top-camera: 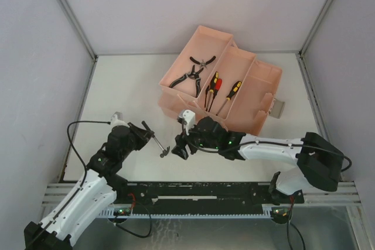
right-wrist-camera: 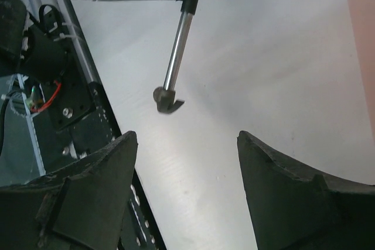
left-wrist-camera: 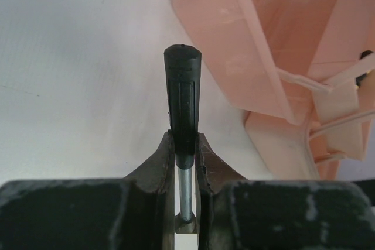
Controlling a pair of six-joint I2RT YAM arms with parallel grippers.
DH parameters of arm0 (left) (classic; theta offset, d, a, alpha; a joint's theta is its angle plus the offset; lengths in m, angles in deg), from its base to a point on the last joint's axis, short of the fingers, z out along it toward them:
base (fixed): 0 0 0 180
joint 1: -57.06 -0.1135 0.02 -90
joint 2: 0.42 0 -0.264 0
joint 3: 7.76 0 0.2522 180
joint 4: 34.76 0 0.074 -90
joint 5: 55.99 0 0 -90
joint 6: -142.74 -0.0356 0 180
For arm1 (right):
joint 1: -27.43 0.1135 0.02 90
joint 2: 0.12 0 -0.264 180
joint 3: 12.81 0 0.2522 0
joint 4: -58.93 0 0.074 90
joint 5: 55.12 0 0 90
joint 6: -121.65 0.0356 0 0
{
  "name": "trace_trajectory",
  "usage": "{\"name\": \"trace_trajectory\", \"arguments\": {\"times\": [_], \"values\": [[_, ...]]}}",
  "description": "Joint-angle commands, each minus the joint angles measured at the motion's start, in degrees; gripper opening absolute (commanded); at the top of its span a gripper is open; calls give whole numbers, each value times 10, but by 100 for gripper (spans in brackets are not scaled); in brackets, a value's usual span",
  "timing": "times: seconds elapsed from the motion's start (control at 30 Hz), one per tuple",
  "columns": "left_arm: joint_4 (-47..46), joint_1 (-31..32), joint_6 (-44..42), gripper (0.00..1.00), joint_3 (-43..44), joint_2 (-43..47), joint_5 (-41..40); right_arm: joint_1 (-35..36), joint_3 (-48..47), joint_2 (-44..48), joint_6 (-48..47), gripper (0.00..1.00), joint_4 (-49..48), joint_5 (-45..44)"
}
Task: Pack the tool kit
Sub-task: Place the hammer in the toolbox.
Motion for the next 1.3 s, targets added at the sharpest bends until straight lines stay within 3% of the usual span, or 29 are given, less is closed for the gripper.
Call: {"name": "trace_trajectory", "arguments": {"times": [0.0,0.27,0.7,0.97,1.27], "values": [[-17,2,20,0,-13,31,19,12,-58,-41,26,70,-28,-38],[-20,2,37,0,-15,57,39,20,-78,-78,21,68,-41,-14],[-43,3,59,0,-20,71,61,21,-102,-104,46,47,-50,32],[-47,2,68,0,-22,79,65,28,-134,-135,56,44,-35,38],[-47,2,71,0,-22,85,65,28,-146,-142,60,20,-26,14]]}}
